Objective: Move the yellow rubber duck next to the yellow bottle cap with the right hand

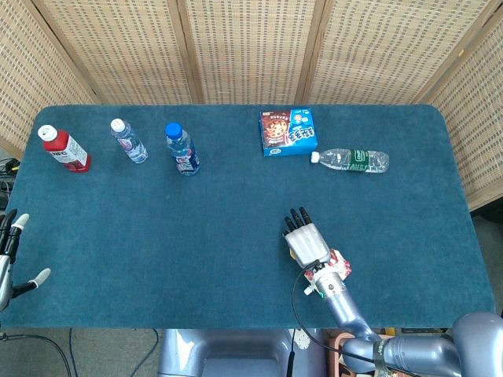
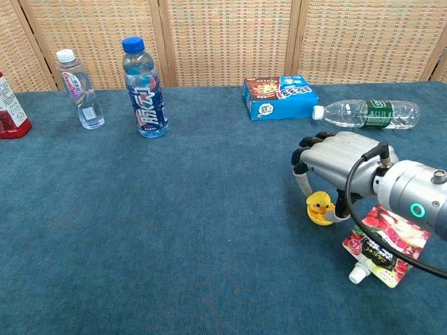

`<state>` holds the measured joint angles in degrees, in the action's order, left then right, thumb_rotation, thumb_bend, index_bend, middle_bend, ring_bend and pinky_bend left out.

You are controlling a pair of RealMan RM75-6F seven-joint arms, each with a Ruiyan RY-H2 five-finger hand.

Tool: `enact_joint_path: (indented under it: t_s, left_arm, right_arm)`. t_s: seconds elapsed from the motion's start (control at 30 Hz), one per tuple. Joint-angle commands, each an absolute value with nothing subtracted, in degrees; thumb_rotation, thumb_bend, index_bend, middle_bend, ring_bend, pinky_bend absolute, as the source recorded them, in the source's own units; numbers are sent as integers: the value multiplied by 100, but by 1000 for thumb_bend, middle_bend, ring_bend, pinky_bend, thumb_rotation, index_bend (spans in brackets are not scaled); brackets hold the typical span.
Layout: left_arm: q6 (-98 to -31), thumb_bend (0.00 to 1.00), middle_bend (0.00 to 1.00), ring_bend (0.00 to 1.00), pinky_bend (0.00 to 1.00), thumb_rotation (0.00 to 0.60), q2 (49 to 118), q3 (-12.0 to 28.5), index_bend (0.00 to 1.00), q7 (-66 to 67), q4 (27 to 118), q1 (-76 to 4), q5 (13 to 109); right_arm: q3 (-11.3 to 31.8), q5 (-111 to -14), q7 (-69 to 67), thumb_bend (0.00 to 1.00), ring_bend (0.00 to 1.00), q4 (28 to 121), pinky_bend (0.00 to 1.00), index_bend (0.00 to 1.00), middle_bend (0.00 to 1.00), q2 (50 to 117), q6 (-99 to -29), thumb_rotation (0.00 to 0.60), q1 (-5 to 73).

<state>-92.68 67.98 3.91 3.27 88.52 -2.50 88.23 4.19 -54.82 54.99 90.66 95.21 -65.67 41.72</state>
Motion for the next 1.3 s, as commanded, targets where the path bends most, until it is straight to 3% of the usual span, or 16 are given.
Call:
enact_joint_path:
  t_s: [0.03,0.4,0.77,0.93,1.0,1.3]
  left_arm:
    - [-9276,84,0,0,0,600,6794,391,0,321,8853,-246,8827]
    - [-9285,84,0,0,0,600,6779,397,0,281,8852,-237,8822]
    - [-9297,84,0,0,0,600,6766,407,0,253,8848,-225,8802]
    - [-9281,84,0,0,0,600,6770,413,0,243,8828,-221,8773]
    - [-9249,84,0,0,0,600,6789,414,0,265,8808,-228,8745]
    - [-9272,84,0,0,0,600,6813,397,0,327,8812,-225,8792]
  right_arm:
    - [406,-5439,5596,211,0,9123,32,468,125,9511,-6595,600,4184]
    - [406,-5299,5775,210,0,9239,0,341,22,9469,-6646,600,4215]
    - [442,-6031,5368,210,0,9909,0,203,0,8898,-7259,600,3975]
    - [207,-6692,4656,209,0,10160,0,75,0,8318,-7792,600,3487]
    - [-138,-7088,3985,207,0,10038,0,14,0,8027,-8207,600,2994]
    - [-504,-8021,2589,205,0,9252,0,0,0,7873,-8903,600,2165]
